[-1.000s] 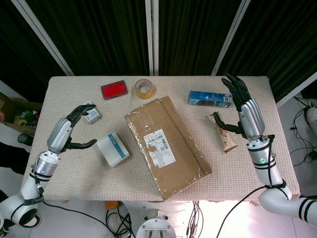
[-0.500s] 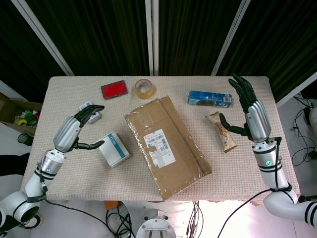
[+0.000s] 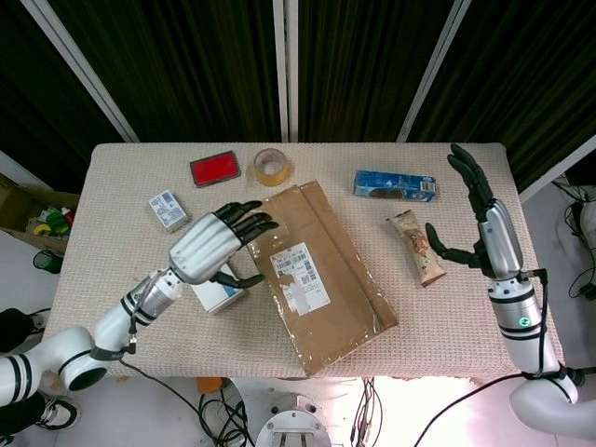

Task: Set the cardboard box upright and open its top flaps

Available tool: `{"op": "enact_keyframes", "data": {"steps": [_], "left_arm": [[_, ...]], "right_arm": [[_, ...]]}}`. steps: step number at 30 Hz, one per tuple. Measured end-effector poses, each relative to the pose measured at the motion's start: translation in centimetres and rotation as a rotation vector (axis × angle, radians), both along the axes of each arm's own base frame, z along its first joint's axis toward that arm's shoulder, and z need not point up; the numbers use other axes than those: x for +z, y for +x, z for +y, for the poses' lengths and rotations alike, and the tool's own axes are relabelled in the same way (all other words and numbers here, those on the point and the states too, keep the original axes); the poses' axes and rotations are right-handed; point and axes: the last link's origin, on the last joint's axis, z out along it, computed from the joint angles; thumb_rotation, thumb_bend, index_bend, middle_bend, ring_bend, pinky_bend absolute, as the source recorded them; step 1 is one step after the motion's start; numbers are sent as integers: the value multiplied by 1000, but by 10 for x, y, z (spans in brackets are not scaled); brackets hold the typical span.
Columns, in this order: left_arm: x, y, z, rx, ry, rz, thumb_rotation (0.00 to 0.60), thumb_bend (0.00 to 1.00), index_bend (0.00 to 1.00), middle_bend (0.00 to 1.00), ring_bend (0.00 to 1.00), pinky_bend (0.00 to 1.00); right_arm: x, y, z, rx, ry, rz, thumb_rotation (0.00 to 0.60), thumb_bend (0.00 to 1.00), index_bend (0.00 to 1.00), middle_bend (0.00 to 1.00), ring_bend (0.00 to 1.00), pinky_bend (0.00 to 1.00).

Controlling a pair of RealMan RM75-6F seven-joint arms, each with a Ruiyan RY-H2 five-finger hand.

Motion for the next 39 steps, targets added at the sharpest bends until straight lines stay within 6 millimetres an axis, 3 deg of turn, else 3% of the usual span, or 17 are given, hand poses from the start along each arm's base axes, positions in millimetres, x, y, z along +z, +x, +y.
{"op": "enact_keyframes", "data": {"steps": [5,11,15,18,26,29,39], "left_arm": [[-37,52,2,-113,-26,101,265,204,216,241,137,282],[-70,92,7,-140,-72,110,257,202,216,243,137,281],[-83,107,14,-127,-94,117,121,183,229,280,138,280],[-90,114,19,-110,-115,121,47,173,237,290,137,280],[-110,121,28,-79,-148,162,38,166,237,300,137,280],[-114,121,30,-69,-155,175,5,162,238,326,137,280],[-110,116,33,-83,-110,231,0,145,247,450,134,278]], "right_arm": [[6,-3,1,-2,-11,0,600,430,0,0,0,0],[8,-11,0,-18,-13,0,600,432,0,0,0,0],[10,-14,-1,-19,-18,-7,600,430,0,0,0,0],[12,-15,-2,-20,-22,-12,600,430,0,0,0,0],[13,-21,-3,-31,-33,-12,600,430,0,0,0,0],[15,-22,-3,-31,-40,-13,600,429,0,0,0,0],[17,-24,-3,-27,-49,-16,600,423,0,5,0,0]]}}
